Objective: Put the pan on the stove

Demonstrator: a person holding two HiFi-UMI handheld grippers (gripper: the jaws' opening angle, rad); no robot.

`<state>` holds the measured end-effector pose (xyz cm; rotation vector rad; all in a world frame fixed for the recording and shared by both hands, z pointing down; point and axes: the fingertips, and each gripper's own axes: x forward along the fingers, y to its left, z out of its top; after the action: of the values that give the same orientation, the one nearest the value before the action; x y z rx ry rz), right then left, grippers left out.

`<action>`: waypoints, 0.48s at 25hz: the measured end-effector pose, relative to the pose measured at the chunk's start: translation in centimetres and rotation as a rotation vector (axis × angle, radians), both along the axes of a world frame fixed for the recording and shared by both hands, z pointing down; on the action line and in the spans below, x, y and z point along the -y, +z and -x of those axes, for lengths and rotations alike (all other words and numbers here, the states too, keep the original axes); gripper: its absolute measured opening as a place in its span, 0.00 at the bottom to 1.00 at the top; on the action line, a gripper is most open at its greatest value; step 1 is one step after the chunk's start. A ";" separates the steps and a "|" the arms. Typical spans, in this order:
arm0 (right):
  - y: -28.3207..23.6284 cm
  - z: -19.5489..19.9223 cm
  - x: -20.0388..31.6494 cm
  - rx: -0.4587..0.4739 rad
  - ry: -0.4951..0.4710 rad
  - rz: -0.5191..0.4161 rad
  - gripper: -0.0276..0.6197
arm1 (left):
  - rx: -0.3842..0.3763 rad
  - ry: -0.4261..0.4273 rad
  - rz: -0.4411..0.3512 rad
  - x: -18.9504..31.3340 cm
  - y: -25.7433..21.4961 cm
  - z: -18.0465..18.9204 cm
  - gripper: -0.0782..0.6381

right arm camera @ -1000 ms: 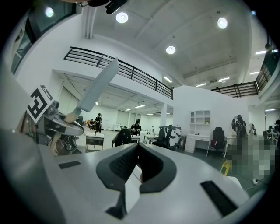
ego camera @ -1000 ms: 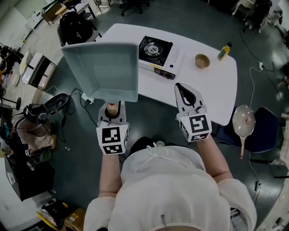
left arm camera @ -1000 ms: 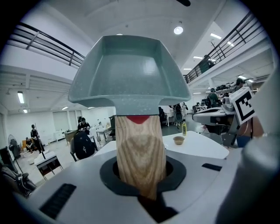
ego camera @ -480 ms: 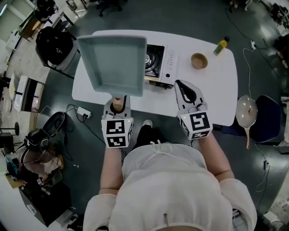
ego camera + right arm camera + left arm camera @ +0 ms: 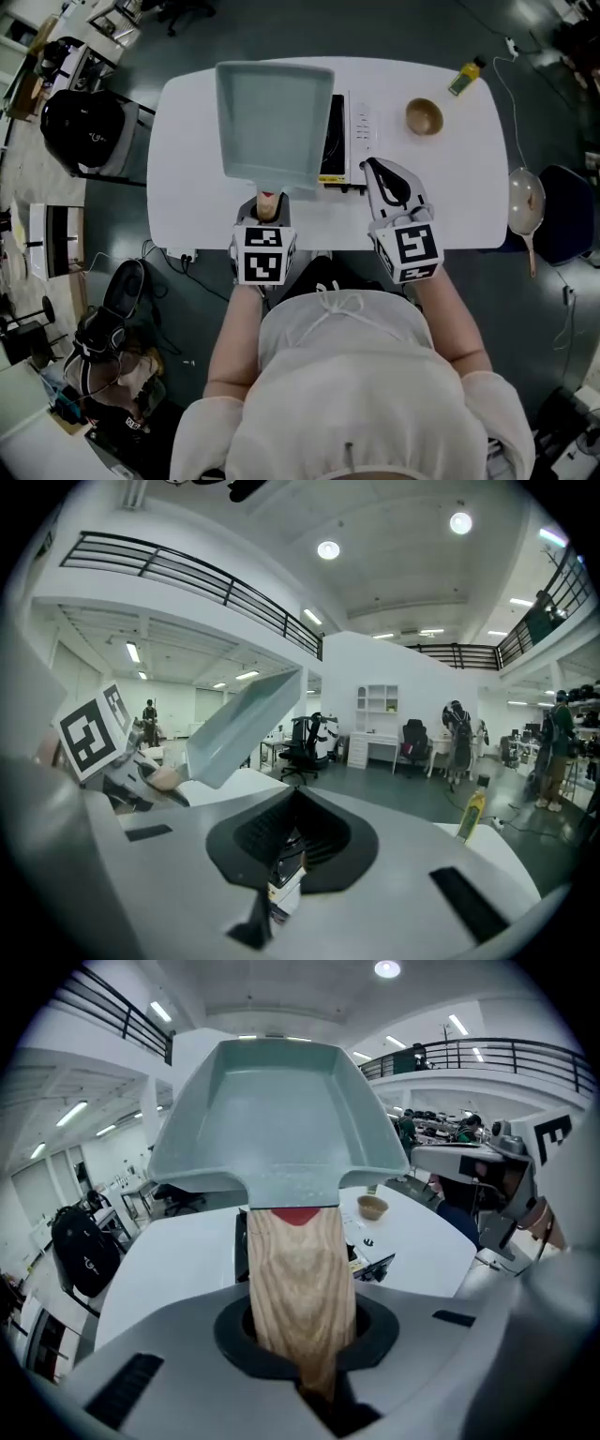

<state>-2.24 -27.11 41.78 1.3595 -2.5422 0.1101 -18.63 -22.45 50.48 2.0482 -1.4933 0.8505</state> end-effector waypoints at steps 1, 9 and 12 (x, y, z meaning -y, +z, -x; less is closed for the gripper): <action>0.3 0.4 0.4 -0.007 0.015 0.009 0.05 | -0.005 0.016 0.030 0.4 0.7 0.2 0.18; 2.4 1.3 3.3 -0.035 0.106 0.068 0.05 | -0.118 0.066 0.267 2.7 5.5 0.0 0.18; 2.9 1.3 3.7 -0.048 0.108 0.085 0.05 | -0.130 0.070 0.340 2.4 6.8 -0.2 0.18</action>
<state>-3.58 -30.83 44.65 1.4478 -2.3967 0.2008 -18.39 -24.90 57.33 1.8711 -1.1265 0.9102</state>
